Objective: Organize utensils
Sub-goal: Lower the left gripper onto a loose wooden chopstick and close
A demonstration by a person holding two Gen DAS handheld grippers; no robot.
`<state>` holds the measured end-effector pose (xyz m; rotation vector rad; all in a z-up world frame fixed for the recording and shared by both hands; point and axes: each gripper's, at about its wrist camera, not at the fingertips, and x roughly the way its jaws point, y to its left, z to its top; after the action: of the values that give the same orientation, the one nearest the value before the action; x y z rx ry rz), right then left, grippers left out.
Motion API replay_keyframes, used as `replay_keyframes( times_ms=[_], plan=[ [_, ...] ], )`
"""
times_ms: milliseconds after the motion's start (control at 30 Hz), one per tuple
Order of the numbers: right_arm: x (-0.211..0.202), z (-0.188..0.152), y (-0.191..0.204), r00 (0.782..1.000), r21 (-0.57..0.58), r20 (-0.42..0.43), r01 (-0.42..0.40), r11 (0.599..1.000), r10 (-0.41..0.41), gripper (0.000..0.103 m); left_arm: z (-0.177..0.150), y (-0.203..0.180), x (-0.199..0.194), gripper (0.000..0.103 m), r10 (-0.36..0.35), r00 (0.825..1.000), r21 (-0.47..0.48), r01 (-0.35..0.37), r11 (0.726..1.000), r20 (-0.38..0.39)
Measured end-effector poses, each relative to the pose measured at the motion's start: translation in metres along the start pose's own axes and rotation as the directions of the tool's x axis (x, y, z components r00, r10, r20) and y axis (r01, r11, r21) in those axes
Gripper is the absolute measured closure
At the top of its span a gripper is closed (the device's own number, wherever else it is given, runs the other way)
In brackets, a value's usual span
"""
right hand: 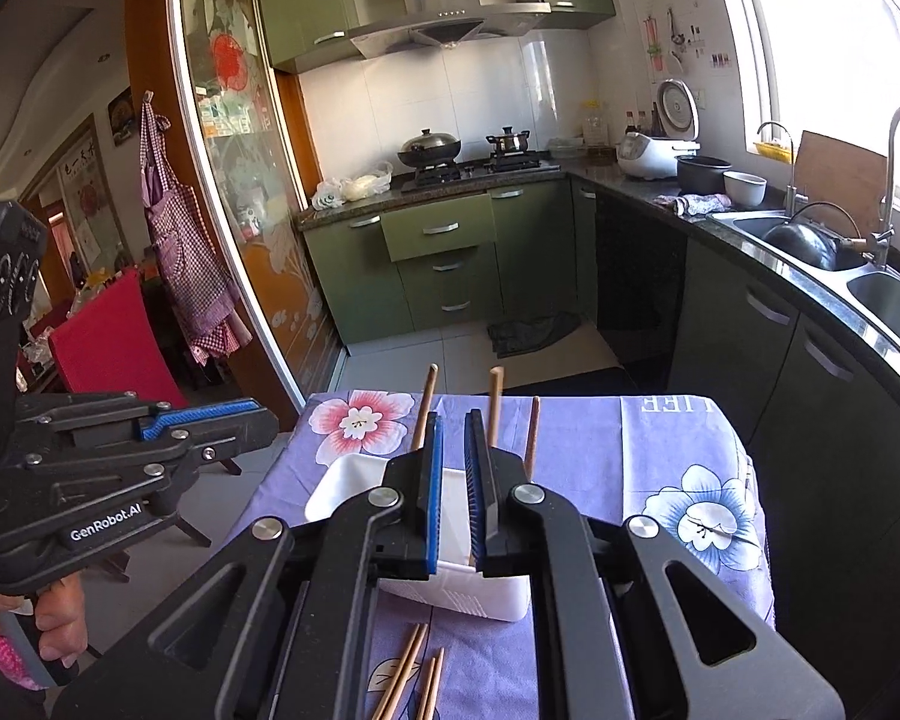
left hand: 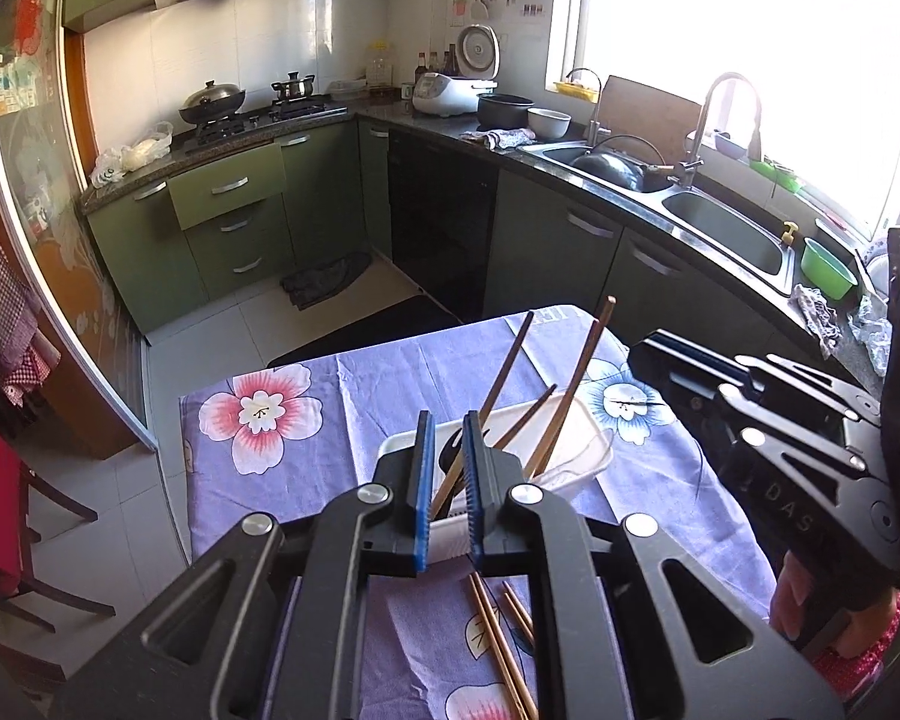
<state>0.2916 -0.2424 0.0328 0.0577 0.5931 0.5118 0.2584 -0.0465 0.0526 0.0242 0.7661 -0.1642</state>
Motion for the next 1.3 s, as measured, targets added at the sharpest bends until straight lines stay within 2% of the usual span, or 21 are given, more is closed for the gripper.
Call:
replay_keyframes(
  times_ms=[67,133,267,400,467,533,700,900,1300],
  plan=[
    [-0.027,-0.006,0.004,1.000,-0.003,0.029,-0.007,1.000,0.007,0.094,-0.011,-0.003,-0.010,0.082,-0.004,1.000,0.003,0.004,1.000,-0.005],
    [-0.050,-0.017,0.007,0.999,-0.008,0.051,-0.001,1.000,0.001,0.087,-0.026,-0.003,-0.016,0.078,-0.014,1.000,-0.002,0.014,1.000,-0.020],
    [-0.087,-0.055,0.002,0.998,0.004,0.052,0.024,1.000,-0.025,0.086,-0.069,0.000,-0.012,0.071,-0.045,0.995,-0.050,0.040,0.998,-0.087],
    [-0.110,-0.106,-0.011,0.996,0.040,0.040,0.084,0.996,-0.085,0.086,-0.116,-0.006,0.009,0.071,-0.053,0.985,-0.087,0.040,0.995,-0.163],
    [-0.115,-0.130,-0.019,0.995,0.074,0.024,0.096,0.993,-0.098,0.069,-0.135,-0.014,0.024,0.071,-0.074,0.974,-0.090,0.056,0.994,-0.212],
    [-0.119,-0.151,-0.027,0.995,0.107,0.006,0.101,0.989,-0.102,0.065,-0.149,-0.018,0.040,0.071,-0.103,0.958,-0.111,0.076,0.991,-0.266],
    [-0.122,-0.185,-0.040,0.996,0.174,-0.031,0.087,0.981,-0.083,0.065,-0.159,-0.018,0.081,0.073,-0.081,0.936,-0.135,0.036,0.990,-0.344],
    [-0.119,-0.202,-0.051,0.996,0.214,-0.057,0.080,0.974,-0.069,0.065,-0.164,-0.014,0.119,0.079,-0.071,0.909,-0.180,-0.004,0.984,-0.410],
    [-0.112,-0.197,-0.062,0.995,0.257,-0.078,0.076,0.963,-0.058,0.065,-0.166,-0.019,0.151,0.080,-0.002,0.885,-0.127,-0.065,0.990,-0.466]
  ],
)
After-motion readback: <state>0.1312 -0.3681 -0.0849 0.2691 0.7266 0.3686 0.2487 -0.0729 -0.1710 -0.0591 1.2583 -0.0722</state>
